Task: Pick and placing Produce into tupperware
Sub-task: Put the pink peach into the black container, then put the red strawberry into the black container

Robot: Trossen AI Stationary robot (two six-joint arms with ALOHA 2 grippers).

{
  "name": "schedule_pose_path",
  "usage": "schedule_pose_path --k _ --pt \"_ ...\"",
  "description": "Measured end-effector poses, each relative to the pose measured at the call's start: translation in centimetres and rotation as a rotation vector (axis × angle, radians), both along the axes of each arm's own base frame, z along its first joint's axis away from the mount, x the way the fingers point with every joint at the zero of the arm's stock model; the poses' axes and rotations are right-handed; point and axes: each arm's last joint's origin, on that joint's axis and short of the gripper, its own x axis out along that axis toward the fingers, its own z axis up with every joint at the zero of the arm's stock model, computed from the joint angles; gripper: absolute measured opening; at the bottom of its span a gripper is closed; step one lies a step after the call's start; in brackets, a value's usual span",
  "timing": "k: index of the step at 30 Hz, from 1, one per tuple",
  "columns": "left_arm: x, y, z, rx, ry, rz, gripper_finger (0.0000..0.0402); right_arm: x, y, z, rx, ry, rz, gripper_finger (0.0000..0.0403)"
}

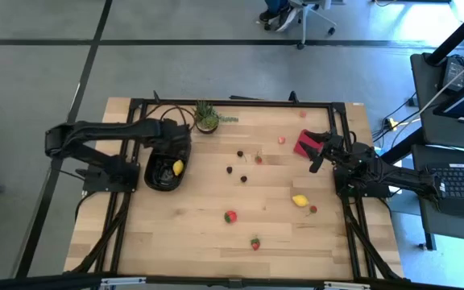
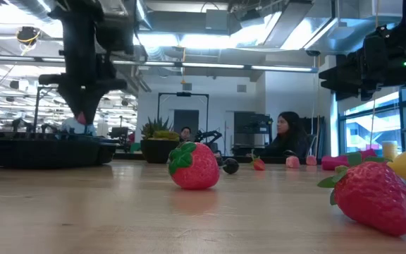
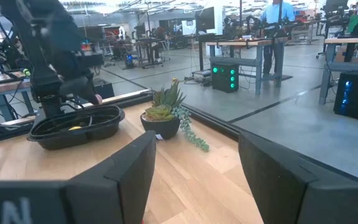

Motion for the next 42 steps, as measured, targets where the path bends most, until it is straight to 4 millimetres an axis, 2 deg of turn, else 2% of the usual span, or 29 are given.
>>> schedule_pose_path --k 7,18,25,28,31,34,39,42 --pt "0.5 1.3 -1.7 -0.061 0.076 0.005 0.0101 0.0 0.0 0.0 0.000 0.000 0.000 0.0232" --pt "0.4 1.4 -1.7 -0.063 0.096 -0.041 0.0139 0.0 0.0 0.0 0.000 0.000 0.000 0.0232" --pt "0.5 1.5 -1.6 -0.035 0.105 -0.063 0.0210 0.0 0.0 0.0 0.000 0.000 0.000 0.0232" --pt "0.7 1.4 -1.3 0.035 0.125 -0.080 0.0240 0.0 0.0 0.0 0.000 0.000 0.000 0.0232" --pt "1.6 0.8 -0.1 0.135 0.149 -0.185 0.0258 0.0 0.0 0.0 0.000 0.000 0.000 0.0232" --pt "3.5 -0.1 1.5 0.221 0.102 -0.357 0.0265 0.0 0.0 0.0 -0.001 0.001 0.000 0.0232" --pt "7.2 -3.1 3.9 0.286 -0.140 -0.704 0.0261 0.0 0.0 0.0 -0.002 0.002 0.000 0.0232" --pt "8.7 -5.2 4.7 0.284 -0.302 -0.860 0.0258 0.0 0.0 0.0 -0.002 0.002 0.001 0.0232"
